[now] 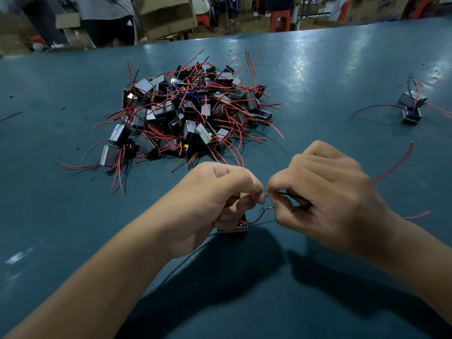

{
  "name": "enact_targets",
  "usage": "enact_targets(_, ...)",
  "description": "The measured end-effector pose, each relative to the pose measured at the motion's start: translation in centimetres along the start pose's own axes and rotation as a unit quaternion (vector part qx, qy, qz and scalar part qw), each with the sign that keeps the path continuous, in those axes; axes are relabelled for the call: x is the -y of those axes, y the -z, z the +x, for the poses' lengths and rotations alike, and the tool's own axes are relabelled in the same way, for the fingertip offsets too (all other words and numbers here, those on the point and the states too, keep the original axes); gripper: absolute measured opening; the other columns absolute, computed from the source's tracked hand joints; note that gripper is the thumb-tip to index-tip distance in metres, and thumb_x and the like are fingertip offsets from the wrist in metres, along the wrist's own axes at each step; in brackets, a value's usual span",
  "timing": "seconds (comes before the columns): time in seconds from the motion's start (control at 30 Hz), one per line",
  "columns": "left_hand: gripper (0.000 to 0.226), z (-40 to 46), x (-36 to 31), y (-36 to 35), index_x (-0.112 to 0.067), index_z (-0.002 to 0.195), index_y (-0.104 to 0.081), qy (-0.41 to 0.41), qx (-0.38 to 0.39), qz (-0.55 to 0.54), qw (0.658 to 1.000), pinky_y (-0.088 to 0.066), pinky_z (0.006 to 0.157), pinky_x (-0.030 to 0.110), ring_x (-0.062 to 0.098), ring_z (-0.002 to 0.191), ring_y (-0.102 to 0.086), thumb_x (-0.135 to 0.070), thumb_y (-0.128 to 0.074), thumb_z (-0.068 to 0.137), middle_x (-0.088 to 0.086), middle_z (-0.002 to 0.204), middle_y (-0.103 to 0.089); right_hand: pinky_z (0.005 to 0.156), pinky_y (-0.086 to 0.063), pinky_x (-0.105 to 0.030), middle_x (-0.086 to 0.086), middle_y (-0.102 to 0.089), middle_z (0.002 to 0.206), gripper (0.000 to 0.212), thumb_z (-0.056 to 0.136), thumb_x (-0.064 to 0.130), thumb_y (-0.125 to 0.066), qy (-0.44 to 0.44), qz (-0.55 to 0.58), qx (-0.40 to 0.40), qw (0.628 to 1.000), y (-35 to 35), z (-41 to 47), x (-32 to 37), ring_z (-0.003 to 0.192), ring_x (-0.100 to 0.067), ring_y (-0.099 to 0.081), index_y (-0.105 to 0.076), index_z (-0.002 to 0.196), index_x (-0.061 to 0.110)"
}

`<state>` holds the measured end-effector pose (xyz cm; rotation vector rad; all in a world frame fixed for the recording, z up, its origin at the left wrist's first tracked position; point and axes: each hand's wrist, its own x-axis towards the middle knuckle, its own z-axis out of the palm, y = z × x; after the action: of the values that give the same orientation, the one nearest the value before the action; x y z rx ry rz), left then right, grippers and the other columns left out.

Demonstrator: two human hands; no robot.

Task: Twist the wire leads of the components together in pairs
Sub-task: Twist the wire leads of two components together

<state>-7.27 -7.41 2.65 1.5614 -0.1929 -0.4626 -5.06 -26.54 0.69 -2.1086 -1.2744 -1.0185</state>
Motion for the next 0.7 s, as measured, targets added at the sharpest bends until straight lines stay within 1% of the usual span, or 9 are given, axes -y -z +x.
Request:
enact_targets(0.17,0.022,-0.11,0.06,-0.17,-0.02,0.057,-0.064,-0.009,-0.012,-0.003,1.0,-0.024,0.044,0.018,0.01,0.046,-0.029,-0.012,-0.055,0.076,0.002,0.056,-0.045,0.056,-0.039,-0.038,-0.002,-0.042,0.062,0.021,0.089,0.003,-0.059,0.032,-0.038,0.004,0.999,0.01,-0.07,0.06,0.062,-0.017,-0.028,-0.066,0.068,0.005)
enact_targets(0.27,0.018,-0.27,0.25,-0.24,-0.014,0.062,-0.065,-0.109,-0.057,0.12,0.985,-0.028,0.045,0.016,0.008,0.047,-0.035,-0.009,-0.059,0.078,0.0,0.053,-0.047,0.058,-0.04,-0.037,-0.001,-0.044,0.062,0.021,0.088,0.004,-0.059,0.014,-0.027,0.02,0.999,0.05,-0.04,0.04,0.065,-0.015,-0.027,-0.066,0.069,0.005)
enact_targets(0.33,0.012,-0.2,0.31,-0.3,-0.009,0.068,-0.065,-0.234,-0.099,0.302,0.919,-0.032,0.049,0.017,0.007,0.051,-0.04,-0.006,-0.062,0.078,-0.002,0.055,-0.05,0.064,-0.038,-0.03,0.005,-0.043,0.065,0.015,0.086,0.006,-0.062,-0.023,0.005,0.033,0.999,0.19,-0.07,0.04,0.067,-0.011,-0.027,-0.067,0.072,0.006)
enact_targets(0.4,0.008,-0.14,0.32,-0.18,-0.004,0.071,-0.066,-0.356,-0.122,0.464,0.801,-0.037,0.054,0.023,0.013,0.057,-0.045,-0.002,-0.063,0.078,0.001,0.063,-0.054,0.068,-0.034,-0.02,0.01,-0.042,0.064,0.01,0.084,0.01,-0.063,-0.084,0.046,0.055,0.994,0.35,-0.12,0.22,0.062,-0.013,-0.032,-0.067,0.076,0.008)
enact_targets(0.47,0.013,-0.04,0.62,-0.03,0.001,0.07,-0.065,-0.441,-0.134,0.563,0.686,-0.042,0.053,0.033,0.024,0.06,-0.047,0.001,-0.061,0.082,0.009,0.067,-0.054,0.066,-0.032,-0.012,0.006,-0.047,0.057,0.01,0.082,0.019,-0.059,-0.157,0.097,0.072,0.98,0.52,-0.09,0.54,0.058,-0.017,-0.042,-0.066,0.077,0.013)
enact_targets(0.53,0.019,0.07,0.85,0.05,0.001,0.068,-0.063,-0.477,-0.149,0.607,0.617,-0.043,0.052,0.039,0.026,0.061,-0.046,0.003,-0.059,0.086,0.011,0.067,-0.054,0.061,-0.033,-0.01,0.002,-0.049,0.053,0.009,0.08,0.022,-0.06,-0.215,0.171,0.07,0.959,0.63,-0.06,0.65,0.055,-0.013,-0.047,-0.064,0.075,0.017)
enact_targets(0.57,0.02,0.04,0.89,0.09,0.001,0.068,-0.063,-0.479,-0.153,0.606,0.616,-0.043,0.052,0.04,0.027,0.061,-0.046,0.003,-0.058,0.087,0.011,0.067,-0.054,0.059,-0.034,-0.011,0.001,-0.05,0.053,0.006,0.08,0.021,-0.061,-0.231,0.199,0.068,0.95,0.63,-0.07,0.64,0.054,-0.012,-0.047,-0.064,0.075,0.018)
enact_targets(0.6,0.019,-0.02,0.86,0.09,0.0,0.07,-0.064,-0.467,-0.152,0.589,0.641,-0.044,0.053,0.04,0.027,0.061,-0.048,0.001,-0.058,0.088,0.009,0.068,-0.055,0.058,-0.035,-0.012,0.0,-0.05,0.053,0.005,0.08,0.019,-0.063,-0.237,0.206,0.066,0.947,0.61,-0.05,0.65,0.054,-0.011,-0.047,-0.064,0.074,0.018)
enact_targets(0.7,0.017,-0.06,0.55,0.3,-0.008,0.076,-0.067,-0.352,-0.123,0.435,0.819,-0.042,0.055,0.028,0.014,0.059,-0.049,-0.018,-0.058,0.088,-0.004,0.066,-0.055,0.062,-0.035,-0.015,0.005,-0.05,0.055,0.009,0.081,0.024,-0.06,-0.21,0.142,0.063,0.965,0.6,-0.17,0.74,0.058,-0.013,-0.046,-0.064,0.076,0.018)
